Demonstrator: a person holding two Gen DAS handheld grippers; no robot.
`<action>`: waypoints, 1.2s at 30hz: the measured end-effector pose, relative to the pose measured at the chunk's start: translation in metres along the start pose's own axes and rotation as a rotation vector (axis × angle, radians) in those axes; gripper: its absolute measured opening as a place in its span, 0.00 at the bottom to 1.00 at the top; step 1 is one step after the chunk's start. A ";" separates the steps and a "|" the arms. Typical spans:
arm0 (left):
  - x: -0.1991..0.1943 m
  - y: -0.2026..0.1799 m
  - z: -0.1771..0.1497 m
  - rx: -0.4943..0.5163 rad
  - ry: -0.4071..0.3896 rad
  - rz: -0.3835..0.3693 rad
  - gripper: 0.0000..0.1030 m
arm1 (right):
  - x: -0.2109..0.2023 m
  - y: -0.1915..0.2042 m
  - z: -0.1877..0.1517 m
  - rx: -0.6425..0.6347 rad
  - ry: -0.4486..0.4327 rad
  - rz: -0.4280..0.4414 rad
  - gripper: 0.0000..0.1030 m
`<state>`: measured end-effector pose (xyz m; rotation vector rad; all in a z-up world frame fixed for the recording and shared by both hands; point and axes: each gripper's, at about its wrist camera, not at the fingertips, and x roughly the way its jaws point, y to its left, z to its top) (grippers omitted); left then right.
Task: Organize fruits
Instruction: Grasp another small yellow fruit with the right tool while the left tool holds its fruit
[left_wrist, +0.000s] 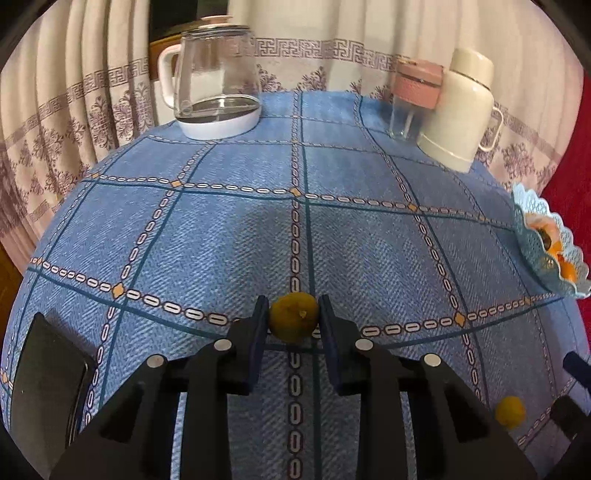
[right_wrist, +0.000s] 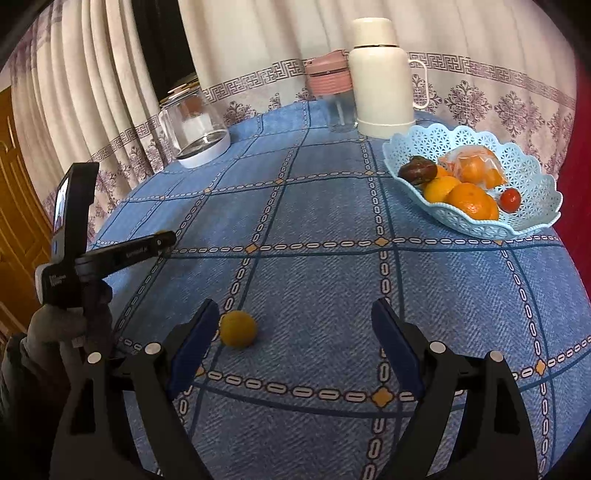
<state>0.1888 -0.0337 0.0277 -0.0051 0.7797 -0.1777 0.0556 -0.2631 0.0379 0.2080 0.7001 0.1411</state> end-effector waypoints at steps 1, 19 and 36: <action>-0.001 0.002 0.000 -0.009 -0.003 -0.004 0.27 | 0.000 0.002 0.000 -0.003 0.003 0.006 0.83; -0.007 0.005 -0.002 -0.034 -0.034 -0.032 0.27 | 0.037 0.033 -0.002 -0.075 0.158 0.077 0.43; -0.009 0.006 -0.002 -0.035 -0.044 -0.041 0.27 | 0.043 0.039 -0.005 -0.102 0.195 0.043 0.26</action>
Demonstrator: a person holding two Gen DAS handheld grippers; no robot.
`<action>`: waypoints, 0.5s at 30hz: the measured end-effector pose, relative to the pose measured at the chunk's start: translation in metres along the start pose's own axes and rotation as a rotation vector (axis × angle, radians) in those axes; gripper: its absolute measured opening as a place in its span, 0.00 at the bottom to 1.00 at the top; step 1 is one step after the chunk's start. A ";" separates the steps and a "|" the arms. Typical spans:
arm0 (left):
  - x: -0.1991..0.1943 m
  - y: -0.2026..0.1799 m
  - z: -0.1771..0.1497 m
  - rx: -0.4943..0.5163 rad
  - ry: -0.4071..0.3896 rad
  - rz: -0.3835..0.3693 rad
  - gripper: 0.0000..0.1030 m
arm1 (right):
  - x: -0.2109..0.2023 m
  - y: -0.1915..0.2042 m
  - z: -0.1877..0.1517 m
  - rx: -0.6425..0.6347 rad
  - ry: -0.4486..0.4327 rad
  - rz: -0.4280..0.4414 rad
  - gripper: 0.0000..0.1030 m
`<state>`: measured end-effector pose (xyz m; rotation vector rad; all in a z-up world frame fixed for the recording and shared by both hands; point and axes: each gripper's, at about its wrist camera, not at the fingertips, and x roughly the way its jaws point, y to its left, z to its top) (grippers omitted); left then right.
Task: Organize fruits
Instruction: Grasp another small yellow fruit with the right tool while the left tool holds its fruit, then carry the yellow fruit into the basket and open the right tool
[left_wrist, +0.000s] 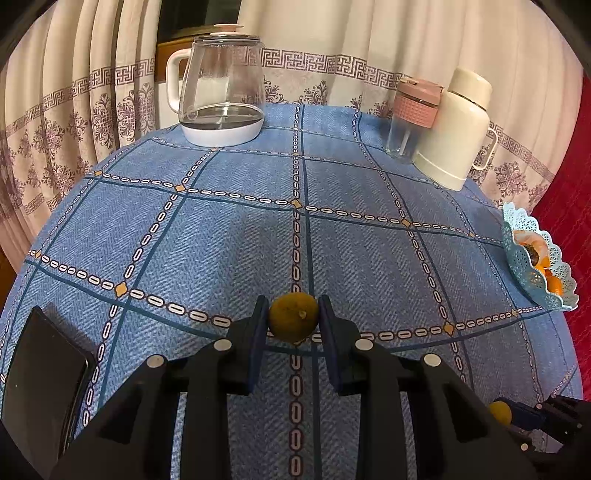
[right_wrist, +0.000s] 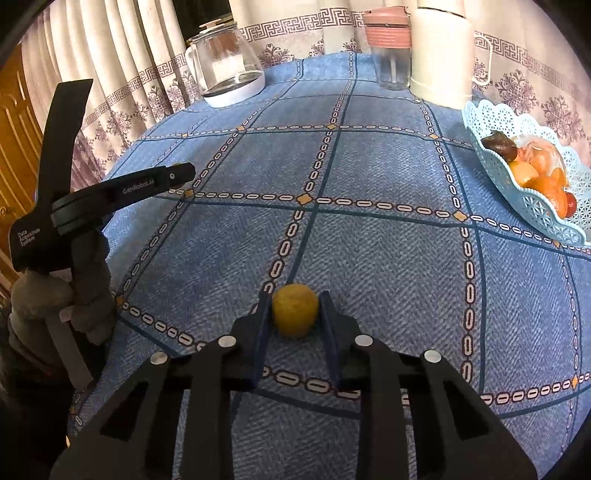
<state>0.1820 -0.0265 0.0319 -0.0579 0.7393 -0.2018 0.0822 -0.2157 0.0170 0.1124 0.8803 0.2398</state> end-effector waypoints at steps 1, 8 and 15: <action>0.000 0.000 0.000 0.000 0.000 0.001 0.27 | 0.000 0.000 0.000 0.001 -0.001 0.001 0.26; -0.001 -0.001 0.000 0.005 -0.005 0.006 0.27 | -0.005 -0.003 -0.001 0.015 -0.023 0.003 0.26; -0.002 -0.004 0.000 0.011 -0.012 0.013 0.27 | -0.009 -0.004 -0.001 0.028 -0.041 0.007 0.26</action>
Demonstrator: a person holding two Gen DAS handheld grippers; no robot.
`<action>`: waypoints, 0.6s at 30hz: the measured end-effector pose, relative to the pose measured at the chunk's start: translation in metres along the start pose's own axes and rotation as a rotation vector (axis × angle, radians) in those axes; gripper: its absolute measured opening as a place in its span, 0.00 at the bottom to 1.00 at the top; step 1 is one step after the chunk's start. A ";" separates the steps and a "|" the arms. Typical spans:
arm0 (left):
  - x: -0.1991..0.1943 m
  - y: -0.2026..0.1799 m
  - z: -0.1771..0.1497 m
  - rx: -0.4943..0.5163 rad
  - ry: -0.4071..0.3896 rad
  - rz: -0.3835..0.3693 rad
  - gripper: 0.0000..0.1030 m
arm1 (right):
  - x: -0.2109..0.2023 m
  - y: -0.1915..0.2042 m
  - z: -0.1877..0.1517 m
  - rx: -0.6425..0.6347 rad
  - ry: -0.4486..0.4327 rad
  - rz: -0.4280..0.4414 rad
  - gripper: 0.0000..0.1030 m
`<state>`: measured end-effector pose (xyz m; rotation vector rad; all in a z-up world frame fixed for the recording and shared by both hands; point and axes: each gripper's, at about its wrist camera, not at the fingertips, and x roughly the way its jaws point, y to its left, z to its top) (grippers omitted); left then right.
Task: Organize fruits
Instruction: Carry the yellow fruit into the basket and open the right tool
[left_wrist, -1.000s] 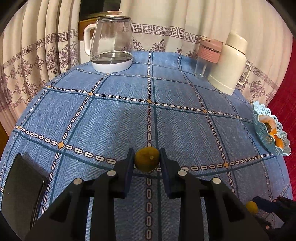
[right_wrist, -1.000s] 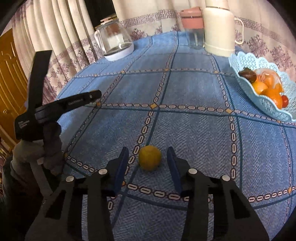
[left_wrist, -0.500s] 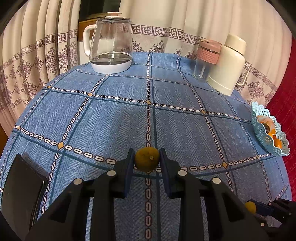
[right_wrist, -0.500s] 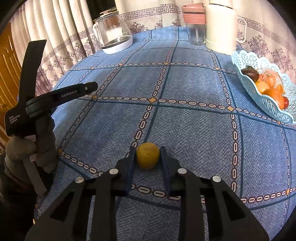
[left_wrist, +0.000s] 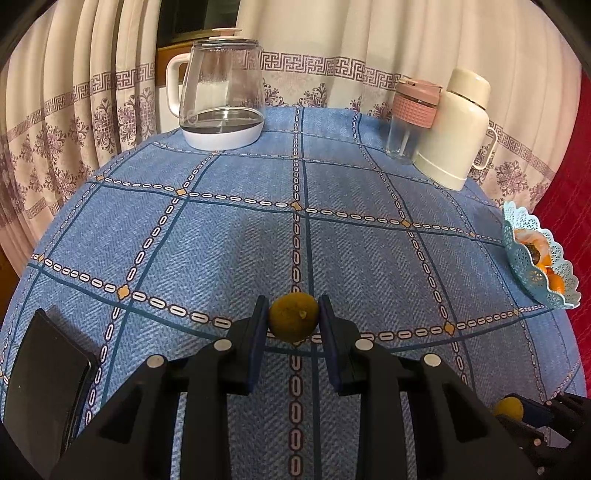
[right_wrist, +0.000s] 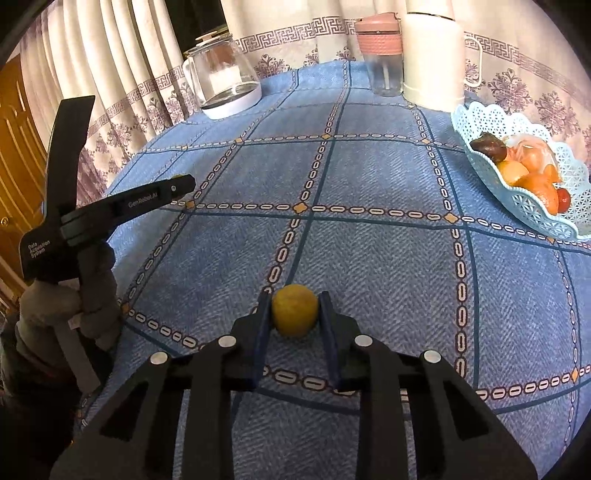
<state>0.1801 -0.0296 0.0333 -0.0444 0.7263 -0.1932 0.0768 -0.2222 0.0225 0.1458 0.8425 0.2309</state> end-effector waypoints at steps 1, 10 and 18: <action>0.000 0.000 0.000 0.000 0.000 0.000 0.27 | 0.000 0.000 0.000 0.002 -0.003 0.000 0.26; 0.000 0.000 0.000 0.001 0.000 0.001 0.27 | -0.003 -0.003 0.000 0.021 -0.017 0.002 0.26; -0.001 0.000 0.000 0.002 -0.002 0.004 0.27 | -0.007 -0.006 -0.001 0.039 -0.030 0.002 0.26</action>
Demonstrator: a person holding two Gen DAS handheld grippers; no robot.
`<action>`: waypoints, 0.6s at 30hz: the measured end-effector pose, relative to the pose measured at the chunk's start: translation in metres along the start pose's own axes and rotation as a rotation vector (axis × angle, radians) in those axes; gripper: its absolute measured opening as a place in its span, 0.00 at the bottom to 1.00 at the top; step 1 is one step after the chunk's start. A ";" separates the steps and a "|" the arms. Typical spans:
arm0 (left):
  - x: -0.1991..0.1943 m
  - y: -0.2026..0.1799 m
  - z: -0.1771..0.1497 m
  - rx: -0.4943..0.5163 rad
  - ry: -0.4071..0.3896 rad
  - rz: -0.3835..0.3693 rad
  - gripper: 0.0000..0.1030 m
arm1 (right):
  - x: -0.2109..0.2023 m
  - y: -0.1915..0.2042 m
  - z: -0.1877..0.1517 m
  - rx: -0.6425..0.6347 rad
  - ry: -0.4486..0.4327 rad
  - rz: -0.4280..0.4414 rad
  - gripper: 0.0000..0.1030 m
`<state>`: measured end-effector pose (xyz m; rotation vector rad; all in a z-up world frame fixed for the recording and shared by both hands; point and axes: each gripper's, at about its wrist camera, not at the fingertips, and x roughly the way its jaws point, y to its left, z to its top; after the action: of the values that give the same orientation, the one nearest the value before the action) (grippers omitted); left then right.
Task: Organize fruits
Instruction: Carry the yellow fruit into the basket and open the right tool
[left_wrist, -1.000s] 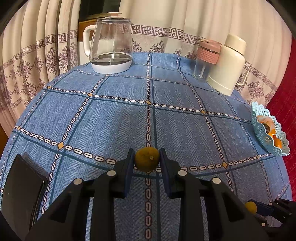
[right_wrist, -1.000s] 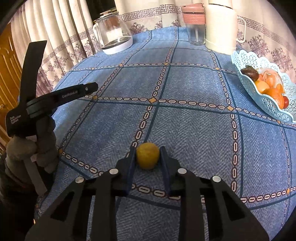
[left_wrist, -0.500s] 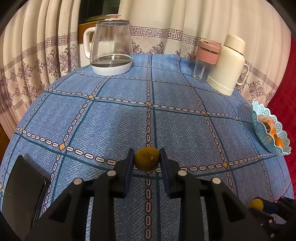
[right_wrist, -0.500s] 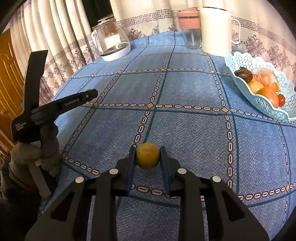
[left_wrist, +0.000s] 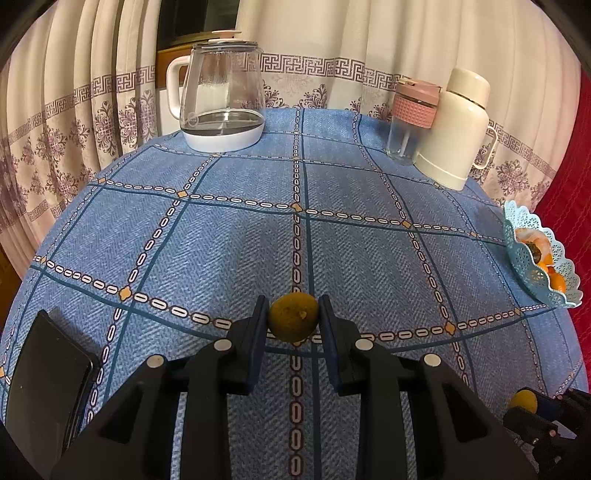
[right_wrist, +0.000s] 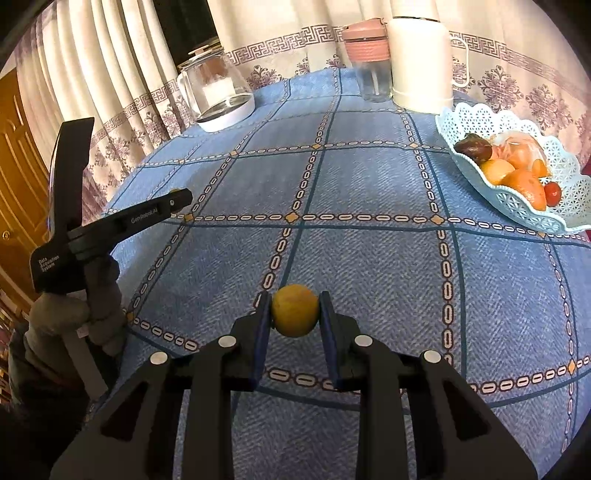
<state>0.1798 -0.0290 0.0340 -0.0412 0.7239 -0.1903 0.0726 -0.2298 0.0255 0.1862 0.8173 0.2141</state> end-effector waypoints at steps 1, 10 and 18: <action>0.000 0.000 0.000 0.000 -0.001 0.001 0.27 | -0.001 -0.001 0.000 0.003 -0.002 -0.001 0.26; -0.001 -0.001 0.000 0.006 -0.008 0.014 0.27 | -0.006 -0.010 -0.004 0.042 -0.011 -0.007 0.26; -0.002 -0.001 -0.002 0.000 -0.001 0.021 0.27 | -0.016 -0.027 -0.006 0.078 -0.039 -0.022 0.26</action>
<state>0.1771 -0.0292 0.0341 -0.0337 0.7225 -0.1700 0.0608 -0.2590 0.0263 0.2539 0.7893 0.1576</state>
